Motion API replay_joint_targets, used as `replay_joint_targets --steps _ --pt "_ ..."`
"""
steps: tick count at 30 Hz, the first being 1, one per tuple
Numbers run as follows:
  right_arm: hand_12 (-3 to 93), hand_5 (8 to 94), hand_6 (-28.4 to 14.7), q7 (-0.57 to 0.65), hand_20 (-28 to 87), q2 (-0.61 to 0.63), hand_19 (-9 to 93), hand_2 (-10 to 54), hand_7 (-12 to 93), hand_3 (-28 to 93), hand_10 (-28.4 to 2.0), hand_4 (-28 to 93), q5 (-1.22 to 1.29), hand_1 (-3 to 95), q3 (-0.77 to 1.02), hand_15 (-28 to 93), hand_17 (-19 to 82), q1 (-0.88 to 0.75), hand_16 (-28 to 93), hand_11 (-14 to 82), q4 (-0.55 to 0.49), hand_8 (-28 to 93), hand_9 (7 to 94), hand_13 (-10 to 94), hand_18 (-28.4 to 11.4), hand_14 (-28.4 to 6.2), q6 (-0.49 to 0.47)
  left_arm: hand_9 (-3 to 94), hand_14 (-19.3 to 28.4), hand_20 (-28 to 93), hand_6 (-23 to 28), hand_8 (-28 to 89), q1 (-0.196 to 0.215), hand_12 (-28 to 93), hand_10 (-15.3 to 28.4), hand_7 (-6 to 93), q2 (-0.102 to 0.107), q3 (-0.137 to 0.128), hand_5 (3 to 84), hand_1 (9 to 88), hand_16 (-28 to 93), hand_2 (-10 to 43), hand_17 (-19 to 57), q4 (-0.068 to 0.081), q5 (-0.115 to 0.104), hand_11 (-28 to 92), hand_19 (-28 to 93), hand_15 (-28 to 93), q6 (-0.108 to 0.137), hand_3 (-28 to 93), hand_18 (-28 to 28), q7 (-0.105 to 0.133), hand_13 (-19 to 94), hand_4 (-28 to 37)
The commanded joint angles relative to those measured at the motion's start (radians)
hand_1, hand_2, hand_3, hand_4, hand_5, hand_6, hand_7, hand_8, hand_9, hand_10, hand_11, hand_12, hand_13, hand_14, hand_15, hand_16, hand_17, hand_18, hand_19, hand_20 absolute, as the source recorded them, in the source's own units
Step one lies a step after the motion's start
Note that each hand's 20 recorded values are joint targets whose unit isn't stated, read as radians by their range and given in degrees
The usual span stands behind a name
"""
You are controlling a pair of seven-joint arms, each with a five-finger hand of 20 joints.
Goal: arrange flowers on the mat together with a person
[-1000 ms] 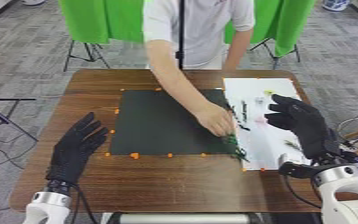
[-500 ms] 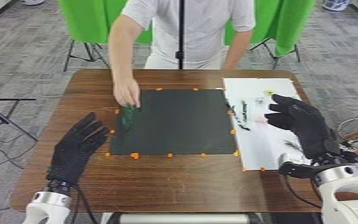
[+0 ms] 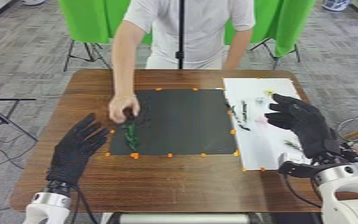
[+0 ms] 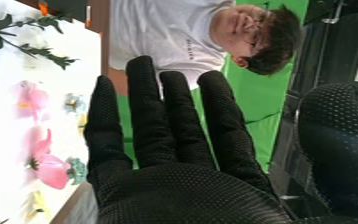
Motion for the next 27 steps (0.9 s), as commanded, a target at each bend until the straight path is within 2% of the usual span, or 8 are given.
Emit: replay_joint_targets --steps 1,14,27 --pt "22.0 39.4 -5.0 0.001 25 -0.006 48 11.2 20 86 -15.8 -24 -0.01 12.5 -0.003 32 7 0.003 19 16.7 0.003 -11 39.3 36 -23.2 -14.0 0.003 27.0 14.6 10 2.6 -10 0.011 18 12.2 20.4 -0.006 0.006 31.4 26.8 0 1.8 -8.3 0.005 -0.002 22 46 30 0.0 71 22.4 0.001 25 -24.7" --pt "21.9 39.4 -5.0 0.001 25 -0.007 48 11.2 20 86 -15.8 -24 -0.008 12.4 -0.005 32 7 0.005 19 16.7 0.006 -11 39.3 36 -23.2 -14.0 0.004 27.1 14.5 10 2.5 -10 0.005 18 12.2 20.5 -0.022 0.0 31.3 26.8 0 1.9 -8.3 0.006 0.006 23 46 30 -0.008 71 22.4 -0.009 25 -24.8" --pt "21.9 39.4 -5.1 0.0 25 -0.008 48 11.2 20 86 -15.8 -24 -0.009 12.5 0.0 32 7 0.006 19 16.7 0.005 -11 39.3 36 -23.2 -14.1 -0.004 27.1 14.5 10 2.5 -10 0.006 18 12.2 20.4 -0.022 -0.002 31.3 26.8 0 1.9 -8.2 0.005 0.008 23 46 30 -0.01 71 22.4 -0.004 25 -24.8"
